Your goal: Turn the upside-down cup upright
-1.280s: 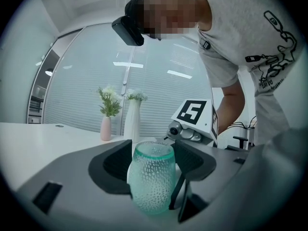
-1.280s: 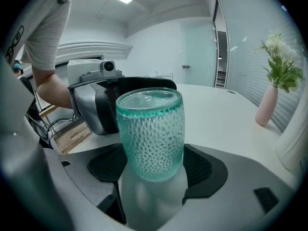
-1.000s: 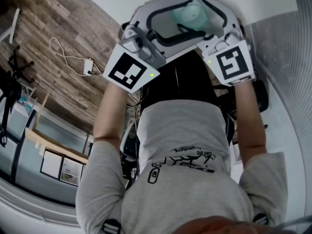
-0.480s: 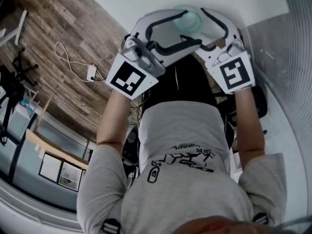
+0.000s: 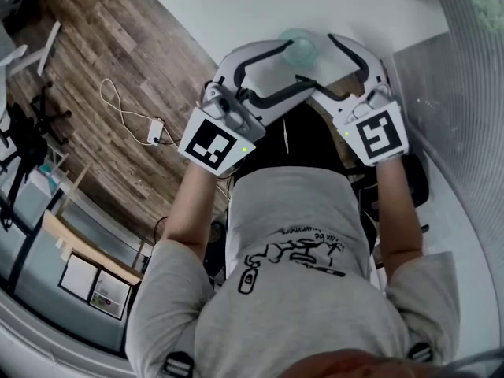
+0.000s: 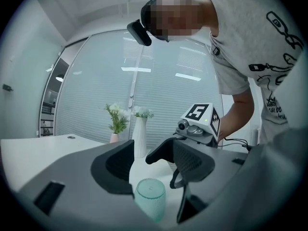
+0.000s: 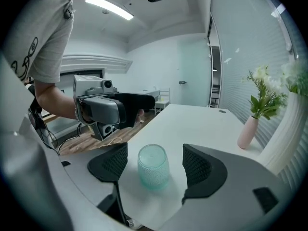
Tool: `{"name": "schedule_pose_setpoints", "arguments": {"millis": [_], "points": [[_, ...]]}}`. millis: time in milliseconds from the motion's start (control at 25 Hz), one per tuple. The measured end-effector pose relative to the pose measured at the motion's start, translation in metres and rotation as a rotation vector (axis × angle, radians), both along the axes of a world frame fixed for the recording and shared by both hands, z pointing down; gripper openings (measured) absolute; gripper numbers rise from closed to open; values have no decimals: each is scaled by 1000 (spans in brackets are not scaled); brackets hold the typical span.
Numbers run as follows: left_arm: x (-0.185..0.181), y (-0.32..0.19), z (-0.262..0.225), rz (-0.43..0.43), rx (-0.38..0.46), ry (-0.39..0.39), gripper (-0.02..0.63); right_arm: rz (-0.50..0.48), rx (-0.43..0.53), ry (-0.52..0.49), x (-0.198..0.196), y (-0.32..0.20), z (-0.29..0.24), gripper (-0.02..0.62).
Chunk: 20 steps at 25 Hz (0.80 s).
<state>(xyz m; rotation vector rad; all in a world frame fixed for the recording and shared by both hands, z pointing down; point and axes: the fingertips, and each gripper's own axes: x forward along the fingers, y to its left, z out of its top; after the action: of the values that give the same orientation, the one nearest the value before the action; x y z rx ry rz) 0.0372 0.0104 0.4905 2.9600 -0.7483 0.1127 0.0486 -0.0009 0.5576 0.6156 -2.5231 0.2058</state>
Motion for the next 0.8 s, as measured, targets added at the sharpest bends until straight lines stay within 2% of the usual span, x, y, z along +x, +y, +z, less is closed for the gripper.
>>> {"name": "schedule_pose_setpoints", "arguments": {"millis": [240,440,800], "points": [[3,5,-27,-24,-8,4,245,22,26,-51,6,0,-37,365],[1,-1,-60,-46,19,16,238,71,40,-116,10,-11,-77,365],[-7,0,-103,-108,30,80,227,116,48,-219,16,-13,-125,365]]}}
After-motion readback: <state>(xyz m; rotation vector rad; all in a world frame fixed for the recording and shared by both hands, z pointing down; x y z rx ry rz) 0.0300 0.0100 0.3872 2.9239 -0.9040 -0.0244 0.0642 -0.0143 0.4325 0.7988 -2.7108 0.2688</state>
